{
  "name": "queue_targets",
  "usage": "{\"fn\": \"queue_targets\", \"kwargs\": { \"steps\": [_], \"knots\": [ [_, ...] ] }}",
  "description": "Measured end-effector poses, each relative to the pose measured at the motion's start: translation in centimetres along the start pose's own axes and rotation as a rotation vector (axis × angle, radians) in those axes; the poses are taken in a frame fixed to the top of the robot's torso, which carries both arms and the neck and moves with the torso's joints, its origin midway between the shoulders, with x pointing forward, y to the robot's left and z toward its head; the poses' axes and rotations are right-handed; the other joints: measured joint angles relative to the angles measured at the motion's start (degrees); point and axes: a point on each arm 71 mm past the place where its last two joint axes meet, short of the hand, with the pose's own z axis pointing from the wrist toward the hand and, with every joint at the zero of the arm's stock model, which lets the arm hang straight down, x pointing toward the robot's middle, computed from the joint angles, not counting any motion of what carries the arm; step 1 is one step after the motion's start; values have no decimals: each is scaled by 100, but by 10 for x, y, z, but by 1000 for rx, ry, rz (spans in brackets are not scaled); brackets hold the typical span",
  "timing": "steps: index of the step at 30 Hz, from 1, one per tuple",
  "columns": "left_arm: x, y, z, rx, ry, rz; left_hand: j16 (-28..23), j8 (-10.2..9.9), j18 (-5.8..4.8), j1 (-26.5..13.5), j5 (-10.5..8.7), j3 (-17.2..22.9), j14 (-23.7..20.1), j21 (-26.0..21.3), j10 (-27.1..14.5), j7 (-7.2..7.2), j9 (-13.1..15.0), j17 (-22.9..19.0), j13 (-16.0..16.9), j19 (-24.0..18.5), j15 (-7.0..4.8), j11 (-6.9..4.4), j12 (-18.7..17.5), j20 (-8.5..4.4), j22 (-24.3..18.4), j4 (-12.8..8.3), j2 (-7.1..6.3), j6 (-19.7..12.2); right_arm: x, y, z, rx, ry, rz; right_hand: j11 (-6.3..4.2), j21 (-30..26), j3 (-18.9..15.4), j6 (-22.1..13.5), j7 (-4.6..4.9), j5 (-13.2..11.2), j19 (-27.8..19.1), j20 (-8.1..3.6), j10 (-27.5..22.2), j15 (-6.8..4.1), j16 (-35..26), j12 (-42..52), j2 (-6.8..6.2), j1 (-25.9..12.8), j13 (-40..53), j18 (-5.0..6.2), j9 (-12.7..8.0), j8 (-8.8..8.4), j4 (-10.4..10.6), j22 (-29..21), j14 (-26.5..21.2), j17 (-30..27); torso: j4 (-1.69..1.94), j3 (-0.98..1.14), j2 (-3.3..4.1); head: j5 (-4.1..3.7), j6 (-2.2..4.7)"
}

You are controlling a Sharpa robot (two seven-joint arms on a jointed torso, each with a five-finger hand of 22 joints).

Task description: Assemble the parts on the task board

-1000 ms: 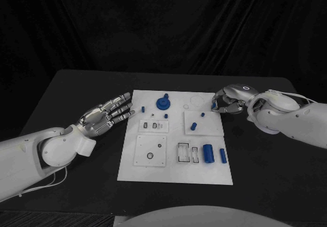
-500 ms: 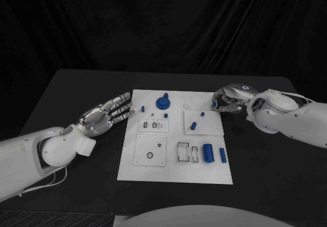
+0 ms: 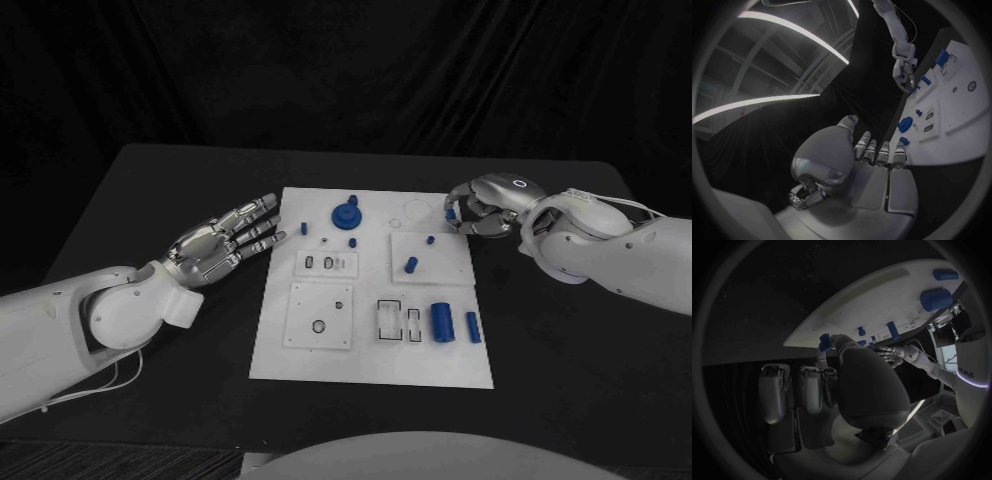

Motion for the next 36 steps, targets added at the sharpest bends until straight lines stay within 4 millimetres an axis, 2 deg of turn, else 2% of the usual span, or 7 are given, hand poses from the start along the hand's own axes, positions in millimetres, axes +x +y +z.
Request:
{"fn": "queue_targets", "kwargs": {
  "steps": [4,8,13,14,20,27,36],
  "knots": [
    [-1,0,-1,0,-2,0,0,0,0,-30,0,16,0,0,-22,-21,0,0,0,0,0,19,0,0,0,-16,30,-21,-7,10,-1,-26,-22,10,0,0,16,1,14,27,0,0,0,0,0,0,-18,32,0,0,2,0,-16,0,0,0,-2,1,0,27,-16],
    [-1,0,-2,-1,-3,0,0,0,0,-30,0,16,0,0,-22,-21,0,0,0,0,0,19,0,0,0,-16,30,-21,-19,29,3,-73,-51,23,22,-28,18,0,15,27,0,0,-22,0,0,0,-18,32,0,0,0,0,-18,0,0,0,-3,1,0,48,-31],
    [0,0,-2,-2,-2,-1,23,25,0,-30,0,16,0,0,-22,-21,0,2,0,0,0,19,0,0,0,-16,30,-21,-28,64,8,-151,-60,50,48,-66,72,-12,27,-54,-22,22,-1,38,0,0,-19,31,0,0,-48,-4,-40,-1,-5,0,-6,1,-1,50,-47],
    [0,0,-1,-2,-2,-1,23,25,0,-30,0,16,0,0,-22,-21,0,4,0,0,0,19,0,0,0,-16,30,-21,-28,71,9,-165,-58,55,65,-74,73,-18,58,-97,-22,22,-20,38,0,0,-19,31,0,0,-49,-19,-40,-1,-5,0,-6,1,-1,50,-47],
    [1,0,-1,-5,-1,-1,23,24,-1,-30,0,16,0,0,-23,-21,0,5,3,0,0,18,22,0,0,-16,30,-21,-22,113,22,-245,-18,77,105,-133,127,-40,97,-241,-21,63,-22,79,0,0,-19,31,0,0,-85,-35,-80,-1,-5,0,-6,-4,-1,102,-66],
    [1,0,-2,-7,-2,-1,23,24,0,-30,0,16,0,0,-24,-21,0,4,6,0,0,17,22,0,0,-16,30,-21,-9,153,36,-313,39,90,136,-159,166,-30,124,-351,-21,63,-13,106,0,0,-25,37,0,0,-114,-74,-119,-1,-1,0,1,-15,1,151,-86],
    [2,1,-1,-10,0,-2,22,24,0,-30,0,16,0,0,-27,-21,0,4,5,0,0,14,22,0,0,-15,30,-21,10,180,50,-349,101,92,201,-196,200,11,167,-449,-17,107,-7,150,0,0,-59,3,0,-1,-153,-87,-153,-2,-13,0,3,-10,3,214,-82]
  ]
}}
